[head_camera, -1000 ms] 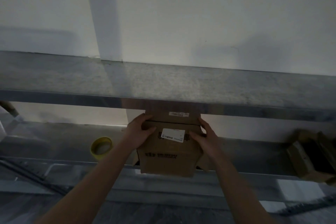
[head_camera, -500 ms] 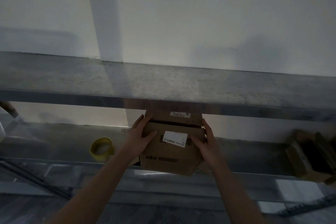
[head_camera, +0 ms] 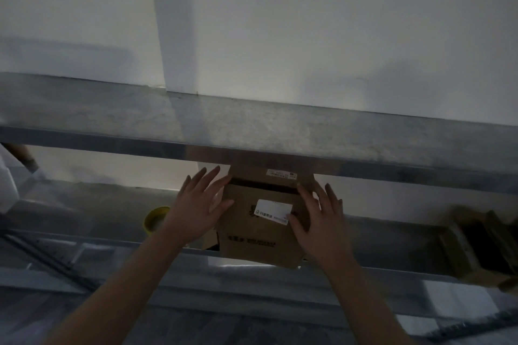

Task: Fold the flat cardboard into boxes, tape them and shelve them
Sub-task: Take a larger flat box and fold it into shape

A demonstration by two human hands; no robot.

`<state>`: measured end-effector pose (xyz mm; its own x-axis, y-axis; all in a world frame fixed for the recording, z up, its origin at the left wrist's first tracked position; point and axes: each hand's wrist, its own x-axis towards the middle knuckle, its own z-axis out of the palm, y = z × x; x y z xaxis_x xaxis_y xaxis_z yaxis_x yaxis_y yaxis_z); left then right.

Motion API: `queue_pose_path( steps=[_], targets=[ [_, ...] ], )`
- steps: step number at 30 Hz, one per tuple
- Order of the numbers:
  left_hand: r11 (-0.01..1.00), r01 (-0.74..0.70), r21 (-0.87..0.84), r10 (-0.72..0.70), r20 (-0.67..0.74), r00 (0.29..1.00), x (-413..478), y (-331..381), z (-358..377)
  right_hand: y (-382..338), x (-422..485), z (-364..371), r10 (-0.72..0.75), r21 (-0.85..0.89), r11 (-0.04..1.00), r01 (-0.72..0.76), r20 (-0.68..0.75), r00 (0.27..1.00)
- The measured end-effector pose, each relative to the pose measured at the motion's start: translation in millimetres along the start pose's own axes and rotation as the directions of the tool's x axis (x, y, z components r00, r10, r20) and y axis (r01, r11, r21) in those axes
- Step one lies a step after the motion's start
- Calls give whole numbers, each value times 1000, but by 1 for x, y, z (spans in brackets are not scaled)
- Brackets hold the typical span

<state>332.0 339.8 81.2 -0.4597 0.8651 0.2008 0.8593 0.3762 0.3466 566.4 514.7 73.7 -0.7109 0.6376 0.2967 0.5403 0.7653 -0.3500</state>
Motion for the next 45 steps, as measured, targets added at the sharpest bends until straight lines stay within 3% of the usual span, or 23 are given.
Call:
queue_pose_path(
  steps=[5,9,12,16,19,21,24,28,31,34,38,40,45],
  targets=[
    [958,-107,264,114,-11,993,-22,-50,-22,-64,0,5,-133,-99,986,134,20,991],
    [961,-50,271,26,89,996,-51,-121,-34,-150,-5,47,-360,-118,928,355,-26,933],
    [965,-5,264,-51,206,977,-73,-181,-25,-213,-15,107,-433,-75,898,434,30,901],
    [959,-18,283,-96,384,918,-94,-239,11,-237,-24,188,-283,-117,940,321,263,923],
    [961,-103,258,-33,475,879,-97,-256,37,-199,-25,221,-38,-213,966,145,438,898],
    [965,-142,222,19,477,879,-95,-259,46,-167,-27,230,30,-228,970,86,463,886],
    [967,-196,163,104,449,887,-89,-261,51,-138,-21,226,55,-268,960,80,459,887],
    [969,-224,99,166,408,898,-83,-263,48,-123,3,217,-6,-256,951,172,544,839],
    [973,-230,-2,217,335,917,-74,-248,43,-119,12,214,16,-237,960,152,584,812],
    [937,-349,-4,339,252,907,-63,-222,47,-120,17,214,29,-221,964,144,631,776],
    [823,-567,-24,539,346,768,-56,-172,69,-119,27,212,27,-190,972,141,681,731],
    [789,-613,-39,573,404,713,-57,-150,84,-117,31,212,23,-161,979,127,702,712],
    [836,-549,4,486,458,744,-54,-123,97,-114,39,215,49,-67,998,-2,715,698]
  ],
)
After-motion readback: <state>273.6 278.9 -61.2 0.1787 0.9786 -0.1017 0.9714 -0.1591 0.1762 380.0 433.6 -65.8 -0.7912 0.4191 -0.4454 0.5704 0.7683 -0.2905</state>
